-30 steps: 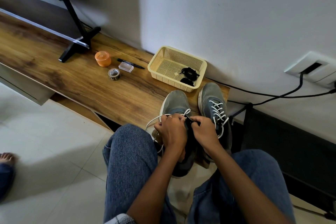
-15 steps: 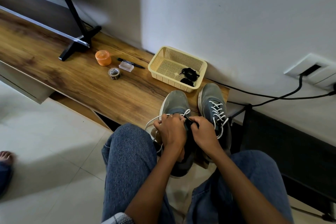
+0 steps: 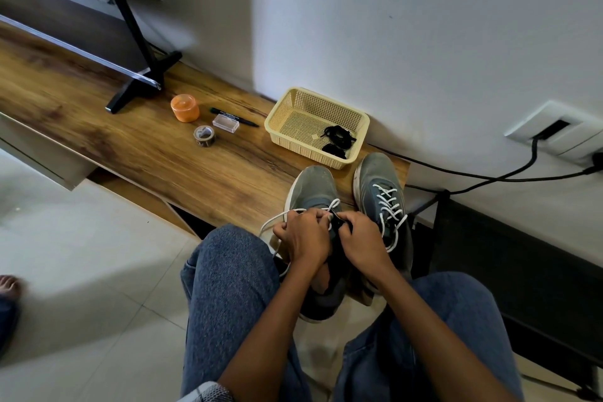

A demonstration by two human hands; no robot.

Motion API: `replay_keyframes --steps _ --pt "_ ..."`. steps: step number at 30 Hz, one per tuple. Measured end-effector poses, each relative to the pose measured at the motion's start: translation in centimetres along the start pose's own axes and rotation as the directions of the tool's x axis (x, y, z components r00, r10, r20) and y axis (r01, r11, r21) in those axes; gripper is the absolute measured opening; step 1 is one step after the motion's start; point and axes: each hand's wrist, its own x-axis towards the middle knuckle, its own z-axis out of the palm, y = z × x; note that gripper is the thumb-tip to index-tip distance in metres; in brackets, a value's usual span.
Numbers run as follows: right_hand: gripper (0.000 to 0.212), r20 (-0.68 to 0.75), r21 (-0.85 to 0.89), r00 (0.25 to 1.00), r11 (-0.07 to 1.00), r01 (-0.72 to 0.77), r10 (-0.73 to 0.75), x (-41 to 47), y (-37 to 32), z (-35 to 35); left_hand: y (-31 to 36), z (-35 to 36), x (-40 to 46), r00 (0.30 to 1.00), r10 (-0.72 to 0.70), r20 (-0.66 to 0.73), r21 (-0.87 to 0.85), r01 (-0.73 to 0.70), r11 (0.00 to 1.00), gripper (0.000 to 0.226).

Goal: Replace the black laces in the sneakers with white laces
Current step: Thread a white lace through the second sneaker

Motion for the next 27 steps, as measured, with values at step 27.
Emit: replay_keyframes --steps 27 --pt "0.029 -0.055 -0.04 0.998 0.999 -0.009 0.007 -0.1 0.5 0.8 -0.2 -2.2 -0.1 0.954 0.298 0.011 0.164 -0.296 0.941 0.016"
